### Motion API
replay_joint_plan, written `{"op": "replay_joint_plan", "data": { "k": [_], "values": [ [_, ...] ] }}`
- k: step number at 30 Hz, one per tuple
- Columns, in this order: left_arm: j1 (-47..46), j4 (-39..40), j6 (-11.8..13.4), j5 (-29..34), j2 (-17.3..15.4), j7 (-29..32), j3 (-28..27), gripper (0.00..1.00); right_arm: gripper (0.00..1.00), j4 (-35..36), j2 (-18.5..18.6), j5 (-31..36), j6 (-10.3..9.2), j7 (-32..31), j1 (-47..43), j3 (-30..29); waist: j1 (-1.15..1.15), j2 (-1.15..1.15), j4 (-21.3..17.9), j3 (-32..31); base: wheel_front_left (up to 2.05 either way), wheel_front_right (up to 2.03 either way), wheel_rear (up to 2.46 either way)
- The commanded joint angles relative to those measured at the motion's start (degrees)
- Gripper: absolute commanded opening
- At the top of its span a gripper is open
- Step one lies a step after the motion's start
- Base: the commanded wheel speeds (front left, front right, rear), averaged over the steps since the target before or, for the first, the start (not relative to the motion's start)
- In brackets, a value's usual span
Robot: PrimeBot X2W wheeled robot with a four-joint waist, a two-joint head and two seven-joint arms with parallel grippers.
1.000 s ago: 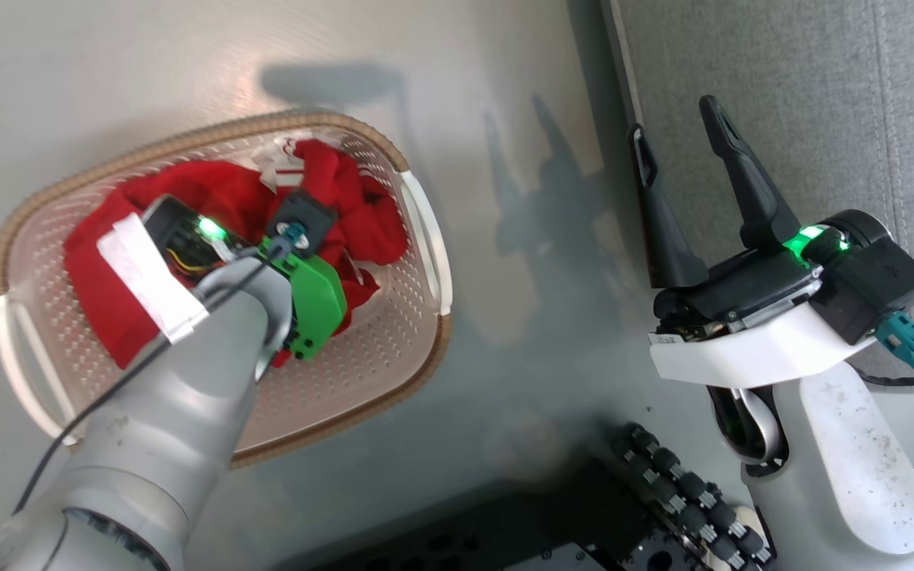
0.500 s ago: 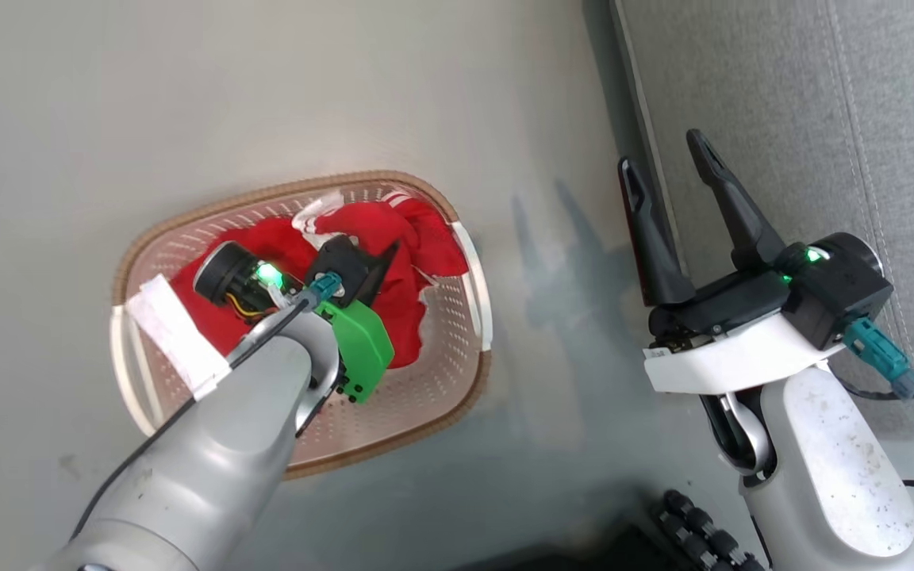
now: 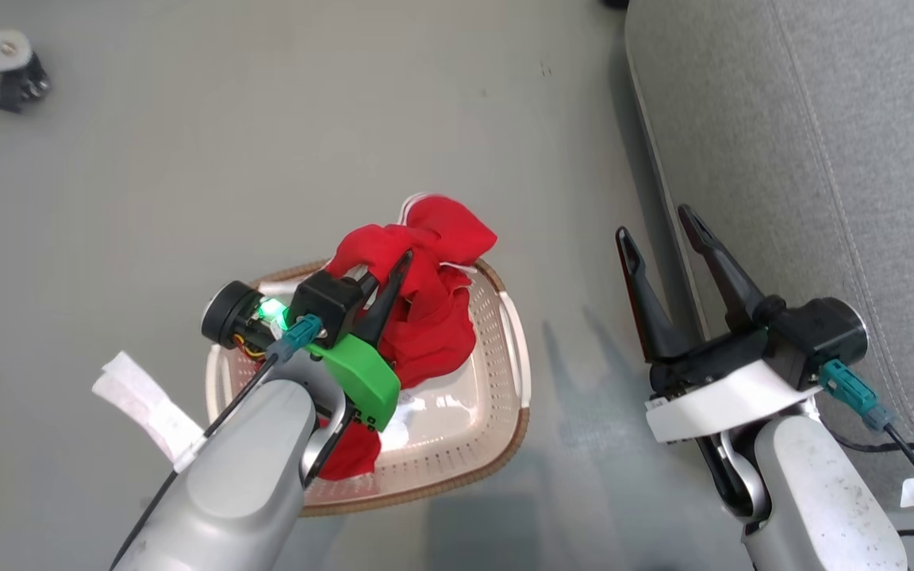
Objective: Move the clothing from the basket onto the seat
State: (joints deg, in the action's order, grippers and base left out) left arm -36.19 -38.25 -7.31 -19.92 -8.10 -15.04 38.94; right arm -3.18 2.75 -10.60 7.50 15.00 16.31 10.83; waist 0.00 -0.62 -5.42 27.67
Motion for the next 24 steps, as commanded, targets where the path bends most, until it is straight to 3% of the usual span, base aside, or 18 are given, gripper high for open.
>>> {"op": "replay_joint_plan", "data": {
  "k": [1, 14, 24],
  "values": [
    [1.6, 1.6, -0.2, 0.9, 0.0, -0.2, -1.4, 0.00, 1.00, -0.4, 0.2, 0.3, -0.02, 0.3, -1.4, -0.4, 0.00, 0.62, 3.4, -5.9, 0.00, 0.00, 0.00],
    [7.7, 15.9, -0.2, 5.5, 1.6, -0.2, -10.1, 0.00, 1.00, -2.2, 0.2, -0.1, -0.02, 0.3, -6.9, -0.8, 0.00, 0.62, 6.1, -15.6, 0.00, 0.00, 0.00],
    [6.2, 24.2, -0.2, 7.3, 2.6, -0.2, -10.4, 0.00, 1.00, -2.7, 0.2, -0.9, -0.02, 0.3, -9.6, -0.2, 0.00, 0.62, 6.0, -20.1, 0.00, 0.00, 0.00]
  ]
}}
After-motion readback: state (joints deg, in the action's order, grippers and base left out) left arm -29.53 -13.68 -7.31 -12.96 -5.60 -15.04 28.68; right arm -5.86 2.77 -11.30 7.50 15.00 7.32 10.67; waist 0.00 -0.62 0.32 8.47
